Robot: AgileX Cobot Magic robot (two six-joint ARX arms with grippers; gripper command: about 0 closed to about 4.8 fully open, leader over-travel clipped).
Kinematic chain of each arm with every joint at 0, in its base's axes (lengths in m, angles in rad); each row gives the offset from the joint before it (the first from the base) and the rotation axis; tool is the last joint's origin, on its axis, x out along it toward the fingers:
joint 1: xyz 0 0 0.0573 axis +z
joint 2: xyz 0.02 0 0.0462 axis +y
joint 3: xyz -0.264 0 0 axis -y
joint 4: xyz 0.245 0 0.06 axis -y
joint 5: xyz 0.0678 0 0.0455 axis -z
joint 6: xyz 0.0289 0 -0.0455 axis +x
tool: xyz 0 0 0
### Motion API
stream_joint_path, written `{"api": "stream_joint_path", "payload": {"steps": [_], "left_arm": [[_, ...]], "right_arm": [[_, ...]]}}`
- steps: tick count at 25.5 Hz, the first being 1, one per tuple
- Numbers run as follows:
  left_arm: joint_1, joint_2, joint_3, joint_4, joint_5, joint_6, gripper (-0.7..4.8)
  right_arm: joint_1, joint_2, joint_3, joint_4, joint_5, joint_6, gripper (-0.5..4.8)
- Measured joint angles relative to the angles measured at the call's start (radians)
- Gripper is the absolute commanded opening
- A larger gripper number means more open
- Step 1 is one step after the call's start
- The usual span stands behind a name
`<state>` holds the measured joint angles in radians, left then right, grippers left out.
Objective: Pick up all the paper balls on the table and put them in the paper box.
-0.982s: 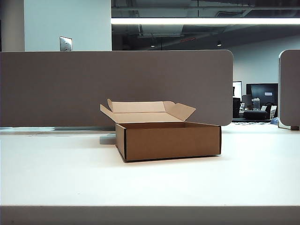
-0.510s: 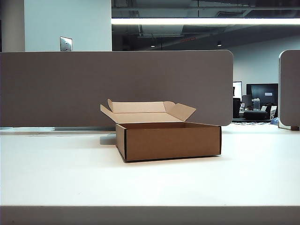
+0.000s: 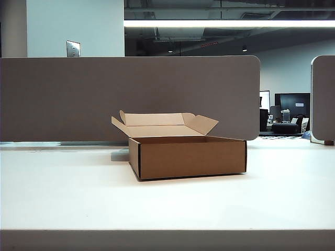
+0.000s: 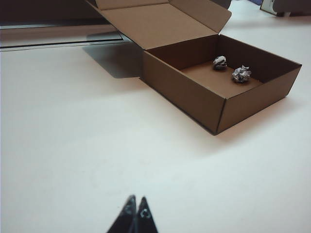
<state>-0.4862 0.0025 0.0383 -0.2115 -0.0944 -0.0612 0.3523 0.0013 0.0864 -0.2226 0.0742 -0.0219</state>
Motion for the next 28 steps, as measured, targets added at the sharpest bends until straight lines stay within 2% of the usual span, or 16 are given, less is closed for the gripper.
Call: {"api": "stream_joint_path", "payload": {"steps": [3,6,11,28], "left_arm": [[0.000,0.003,-0.027,0.037,-0.014,0.000,-0.06],[0.009,0.000,-0.028,0.044,-0.060,0.007,-0.06],[0.009,0.000,-0.029,0.053,-0.124,0.021,-0.05],[0.007,0.000,-0.029,0.053,-0.124,0.021,-0.05]], "right_arm": [[0.000,0.000,-0.036,0.051,0.006,0.000,0.31],[0.000,0.000,-0.079,0.096,0.077,0.002,0.31],[0.001,0.000,-0.079,0.101,0.083,0.002,0.31],[0.000,0.000,-0.079,0.097,0.083,0.002,0.31]]}}
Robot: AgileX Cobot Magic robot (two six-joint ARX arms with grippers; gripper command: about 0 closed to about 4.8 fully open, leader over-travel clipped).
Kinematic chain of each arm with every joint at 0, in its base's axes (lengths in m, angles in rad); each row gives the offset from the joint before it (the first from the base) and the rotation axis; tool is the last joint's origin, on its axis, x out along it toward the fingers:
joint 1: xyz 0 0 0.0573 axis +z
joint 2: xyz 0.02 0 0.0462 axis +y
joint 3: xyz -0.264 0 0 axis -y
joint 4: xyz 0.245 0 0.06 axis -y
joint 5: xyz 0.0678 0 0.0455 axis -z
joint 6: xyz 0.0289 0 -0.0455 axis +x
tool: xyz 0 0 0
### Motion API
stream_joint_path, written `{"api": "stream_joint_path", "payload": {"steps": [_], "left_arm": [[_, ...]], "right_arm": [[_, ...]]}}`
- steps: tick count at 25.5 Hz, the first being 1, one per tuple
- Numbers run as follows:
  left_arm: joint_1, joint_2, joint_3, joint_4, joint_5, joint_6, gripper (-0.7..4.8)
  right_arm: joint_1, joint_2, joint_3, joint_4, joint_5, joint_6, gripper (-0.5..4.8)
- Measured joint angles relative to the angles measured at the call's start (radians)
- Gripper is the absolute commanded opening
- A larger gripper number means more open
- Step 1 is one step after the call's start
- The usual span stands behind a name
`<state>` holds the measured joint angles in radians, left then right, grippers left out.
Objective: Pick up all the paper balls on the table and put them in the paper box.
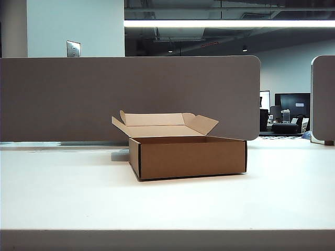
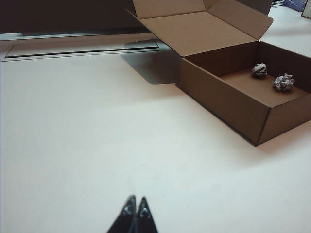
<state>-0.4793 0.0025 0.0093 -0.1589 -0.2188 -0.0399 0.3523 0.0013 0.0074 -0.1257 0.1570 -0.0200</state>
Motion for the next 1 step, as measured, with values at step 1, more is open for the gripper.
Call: {"api": "stream_joint_path", "payload": {"steps": [1], "left_arm": [[0.000,0.000,0.000,0.000,0.000,0.000,-0.05]], "right_arm": [[0.000,0.000,0.000,0.000,0.000,0.000,0.31]]}}
